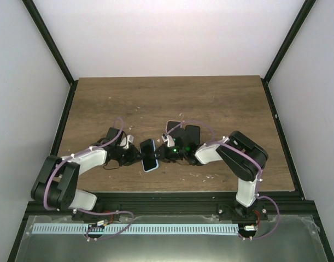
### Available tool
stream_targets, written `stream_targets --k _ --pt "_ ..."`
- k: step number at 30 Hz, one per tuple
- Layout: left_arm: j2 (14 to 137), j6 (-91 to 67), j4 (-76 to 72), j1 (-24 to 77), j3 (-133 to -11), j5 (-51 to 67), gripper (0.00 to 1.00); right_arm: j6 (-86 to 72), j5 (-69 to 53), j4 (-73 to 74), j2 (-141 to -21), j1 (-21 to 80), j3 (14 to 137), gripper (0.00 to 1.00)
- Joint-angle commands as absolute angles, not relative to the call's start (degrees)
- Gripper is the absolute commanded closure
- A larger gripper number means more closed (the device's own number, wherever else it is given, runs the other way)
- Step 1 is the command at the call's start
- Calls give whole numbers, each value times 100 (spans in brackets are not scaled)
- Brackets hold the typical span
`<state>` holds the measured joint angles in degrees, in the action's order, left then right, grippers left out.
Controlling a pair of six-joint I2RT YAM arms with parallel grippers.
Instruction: Put the phone into the phone case
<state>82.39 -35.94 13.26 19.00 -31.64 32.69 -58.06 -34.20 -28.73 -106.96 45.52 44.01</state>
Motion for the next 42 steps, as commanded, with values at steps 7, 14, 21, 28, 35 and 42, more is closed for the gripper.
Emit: stream_targets --k 7,14,21,28,35,42 --pt "6459 -4049 1509 1891 -3695 3825 48 -5134 -3424 -3020 -9181 4559 4165 99" --pt "5675 -4651 779 1863 -3683 4417 38 -4893 -3182 -3432 -7798 4468 3610 99" --pt "5567 -5283 -1061 1872 -3374 5580 38 -4499 -2766 -3900 -6724 4456 3153 99" --pt "5599 -5910 -2657 2029 -3104 5981 40 -4803 -3169 -4601 -6638 4456 3050 99" --pt "5767 -5828 -2851 2319 -3120 6069 57 -4998 -3282 -4831 -6691 4456 3046 98" --pt "5867 -5906 -3166 2360 -3088 6092 76 -4922 -3238 -4649 -6605 4456 2990 91"
